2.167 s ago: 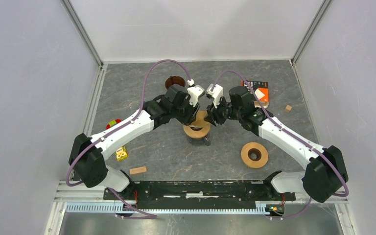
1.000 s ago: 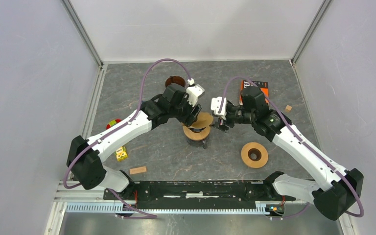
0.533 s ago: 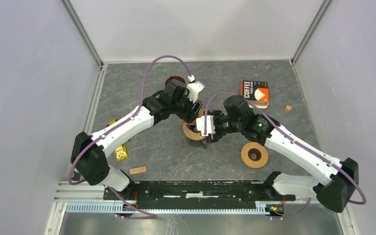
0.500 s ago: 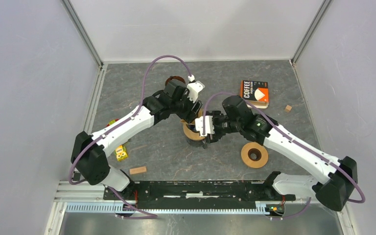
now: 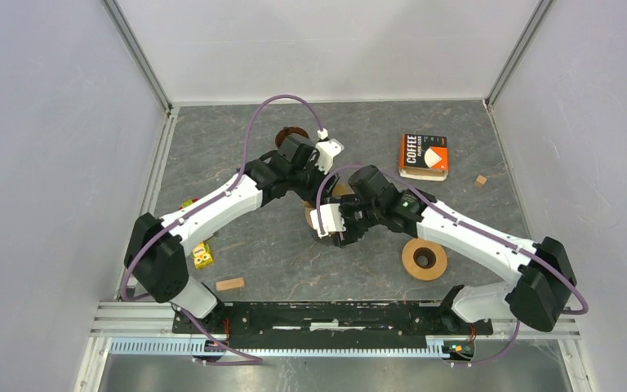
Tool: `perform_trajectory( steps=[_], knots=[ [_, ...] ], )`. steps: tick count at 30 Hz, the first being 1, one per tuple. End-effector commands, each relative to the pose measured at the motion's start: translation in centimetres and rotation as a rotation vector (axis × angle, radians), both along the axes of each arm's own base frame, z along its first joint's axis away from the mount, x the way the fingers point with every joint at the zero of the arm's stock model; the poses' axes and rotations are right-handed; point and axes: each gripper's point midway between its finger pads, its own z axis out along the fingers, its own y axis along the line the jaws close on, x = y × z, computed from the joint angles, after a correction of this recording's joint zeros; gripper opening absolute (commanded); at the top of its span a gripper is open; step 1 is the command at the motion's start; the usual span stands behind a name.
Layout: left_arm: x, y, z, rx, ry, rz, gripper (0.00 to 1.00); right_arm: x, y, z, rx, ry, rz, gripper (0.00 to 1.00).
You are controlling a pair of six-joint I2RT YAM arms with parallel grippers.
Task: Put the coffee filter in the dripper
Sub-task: Place the coffee filter in the coffee dripper.
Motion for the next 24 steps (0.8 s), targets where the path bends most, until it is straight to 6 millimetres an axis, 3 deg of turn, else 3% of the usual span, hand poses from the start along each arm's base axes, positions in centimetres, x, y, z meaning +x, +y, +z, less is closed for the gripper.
perform_trajectory(
  steps=[1, 8, 24],
  knots=[
    [0.0, -0.5, 0.1, -0.015, 0.007, -0.024, 0.7, 0.4, 0.7, 0.3, -0.01, -0.02, 0.03, 0.68],
    [-0.1, -0.2, -1.4, 0.019, 0.023, -0.036, 0.71, 0.4, 0.8, -1.2, -0.041, 0.006, 0.032, 0.67],
    [-0.2, 0.7, -3.2, 0.075, 0.012, -0.049, 0.71, 0.8, 1.0, -2.5, -0.07, 0.029, 0.013, 0.67]
  ],
)
